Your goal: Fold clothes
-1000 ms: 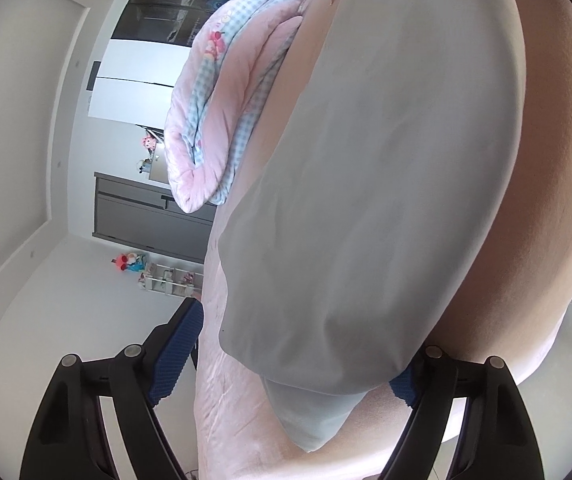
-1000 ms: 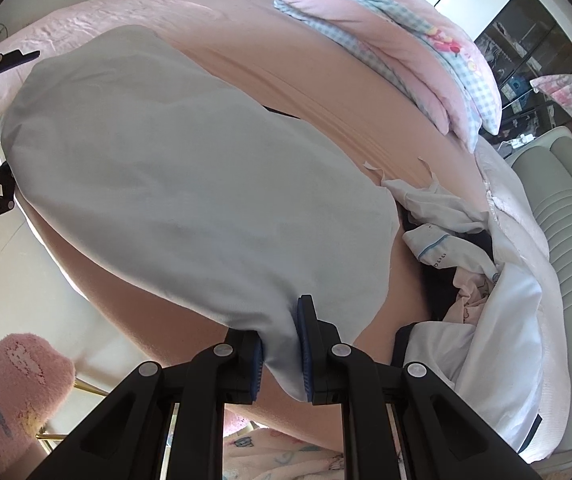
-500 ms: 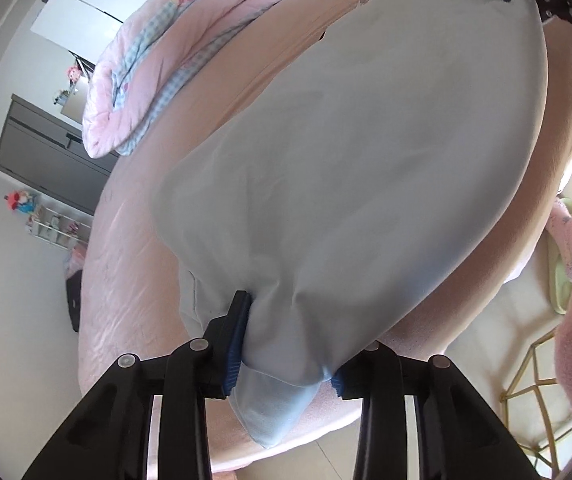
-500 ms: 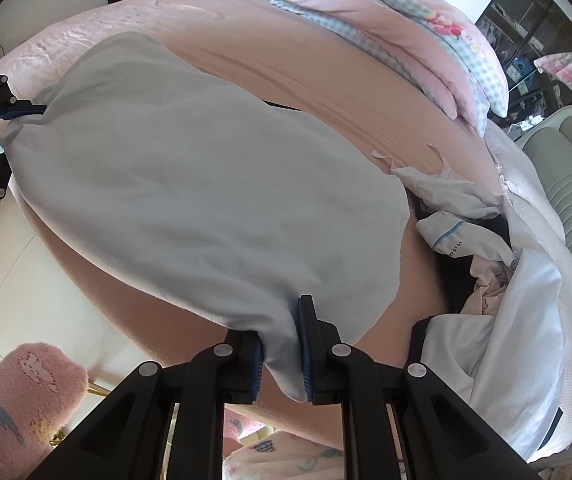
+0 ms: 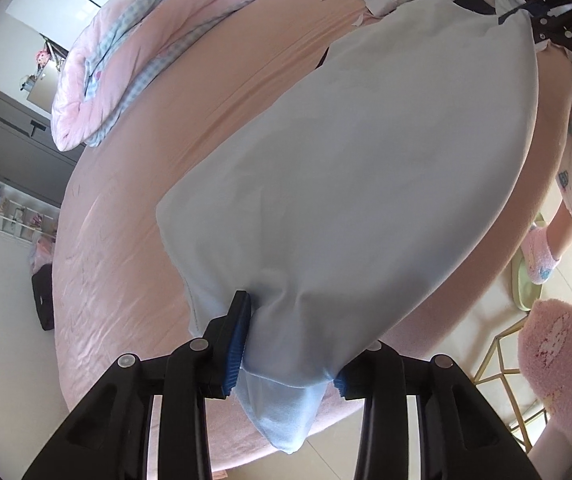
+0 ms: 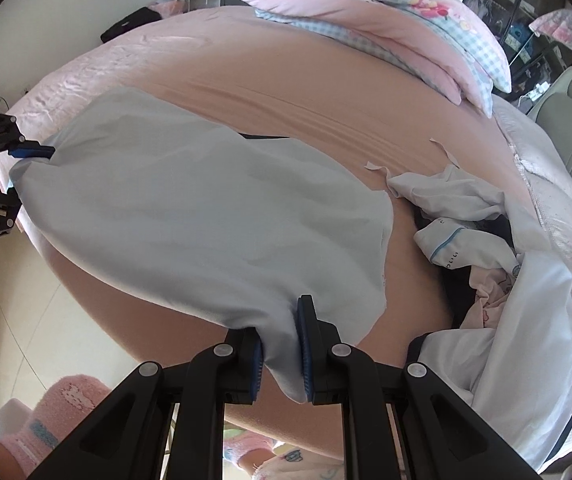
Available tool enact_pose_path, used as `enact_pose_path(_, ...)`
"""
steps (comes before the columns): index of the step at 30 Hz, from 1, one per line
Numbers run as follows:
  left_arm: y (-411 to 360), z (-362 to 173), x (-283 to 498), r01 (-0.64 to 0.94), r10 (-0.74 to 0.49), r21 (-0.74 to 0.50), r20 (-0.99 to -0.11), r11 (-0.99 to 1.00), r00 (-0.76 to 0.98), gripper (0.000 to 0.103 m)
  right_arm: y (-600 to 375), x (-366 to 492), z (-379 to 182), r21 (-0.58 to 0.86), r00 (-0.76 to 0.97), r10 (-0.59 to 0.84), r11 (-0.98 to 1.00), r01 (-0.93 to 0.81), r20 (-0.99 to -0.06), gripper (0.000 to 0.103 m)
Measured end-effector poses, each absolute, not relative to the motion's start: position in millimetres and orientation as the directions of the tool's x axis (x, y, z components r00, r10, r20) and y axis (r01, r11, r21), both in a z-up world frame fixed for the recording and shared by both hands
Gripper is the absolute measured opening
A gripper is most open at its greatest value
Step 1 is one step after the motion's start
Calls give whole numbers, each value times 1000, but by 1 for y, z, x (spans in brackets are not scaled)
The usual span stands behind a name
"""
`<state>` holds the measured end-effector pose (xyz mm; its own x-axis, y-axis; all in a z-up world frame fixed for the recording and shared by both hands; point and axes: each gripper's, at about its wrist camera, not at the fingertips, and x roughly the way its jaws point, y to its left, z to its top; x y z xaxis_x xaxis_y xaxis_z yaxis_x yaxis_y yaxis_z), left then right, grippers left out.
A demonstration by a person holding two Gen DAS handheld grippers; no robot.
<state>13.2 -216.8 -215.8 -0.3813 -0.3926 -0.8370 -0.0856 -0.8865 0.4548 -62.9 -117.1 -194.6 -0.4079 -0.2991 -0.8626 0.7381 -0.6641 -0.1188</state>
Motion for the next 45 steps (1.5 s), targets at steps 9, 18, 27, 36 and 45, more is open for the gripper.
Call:
enact_pose_path(9, -232, -183, 8, 13, -326, 354, -847, -935, -419, 33, -119, -78, -176, -107, -422, -322, -674, 731, -847, 13)
enact_pose_path(18, -252, -171, -8, 44, -293, 306, -847, -951, -444, 33, -125, -87, -164, -150, -469, -316, -677, 721, -825, 13)
enact_pose_path(27, -272, -164, -30, 103, -224, 199, -864, -975, -452, 33, -131, -106, -157, -160, -478, -318, -673, 722, -819, 13)
enact_pose_path(36, -276, -156, -55, 97, -260, 243, -853, -965, -454, 33, -137, -129, -153, -144, -480, -320, -693, 707, -816, 13)
enact_pose_path(45, -289, -158, -80, 106, -265, 243, -856, -964, -444, 33, -146, -155, -157, -141, -465, -291, -705, 695, -836, 13)
